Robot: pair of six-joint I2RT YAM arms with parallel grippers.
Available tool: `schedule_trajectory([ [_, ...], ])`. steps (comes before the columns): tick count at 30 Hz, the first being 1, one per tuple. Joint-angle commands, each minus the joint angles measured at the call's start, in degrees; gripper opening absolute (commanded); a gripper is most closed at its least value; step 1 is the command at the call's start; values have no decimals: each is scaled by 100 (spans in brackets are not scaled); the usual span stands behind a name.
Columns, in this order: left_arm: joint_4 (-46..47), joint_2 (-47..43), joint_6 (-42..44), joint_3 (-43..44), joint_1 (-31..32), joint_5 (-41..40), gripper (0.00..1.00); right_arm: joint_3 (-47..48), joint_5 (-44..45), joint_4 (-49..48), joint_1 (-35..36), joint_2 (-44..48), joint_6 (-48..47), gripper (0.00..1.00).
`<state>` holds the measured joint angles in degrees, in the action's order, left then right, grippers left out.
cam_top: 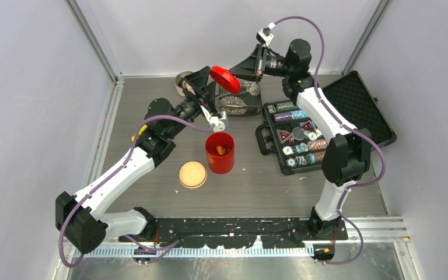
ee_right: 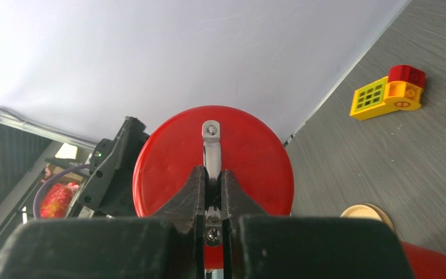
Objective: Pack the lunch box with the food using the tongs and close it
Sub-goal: Pick up the box lid from the center of the board, then close the box lid on the packing box.
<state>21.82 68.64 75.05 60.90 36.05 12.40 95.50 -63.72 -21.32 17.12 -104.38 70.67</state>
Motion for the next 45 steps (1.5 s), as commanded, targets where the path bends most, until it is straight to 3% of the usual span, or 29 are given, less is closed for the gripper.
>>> schedule_trajectory([
  [1, -267, -416, 56, -191, -8, -175, 69, 286, 77, 505, -78, 351, -649, 0],
  [7, -1098, -947, 63, -526, -36, -449, 98, 403, 282, 1767, -187, 471, -1773, 0],
  [13, -1970, -1185, -867, -445, -56, -1642, 100, 775, 781, 3787, -252, 680, -3731, 1],
  [16, -2481, -1151, -1811, -216, -184, -2318, 100, 877, 1170, 4837, -248, 858, -4957, 0],
  [19, -3255, -915, -3311, 297, -558, -2996, 100, 804, 1703, 5465, -224, 1098, -5687, 0],
  [21, -3997, -739, -4495, 715, -1061, -2975, 100, 665, 1970, 5659, -179, 1250, -5982, 0],
  [24, -5044, -443, -6113, 1208, -1977, -2564, 100, 347, 2384, 5794, 77, 1495, -6441, 0],
  [29, -5916, -28, -7214, 1610, -2661, -1962, 100, -121, 3266, 5738, 739, 1878, -7171, 1],
  [39, -6297, 198, -8234, 1580, -3418, -1475, 100, -1086, 4470, 5240, 2101, 2277, -8264, 0],
  [45, -6264, 22, -8338, 1389, -3531, -1395, 100, -1998, 4781, 3956, 2477, 2452, -8229, 0],
])
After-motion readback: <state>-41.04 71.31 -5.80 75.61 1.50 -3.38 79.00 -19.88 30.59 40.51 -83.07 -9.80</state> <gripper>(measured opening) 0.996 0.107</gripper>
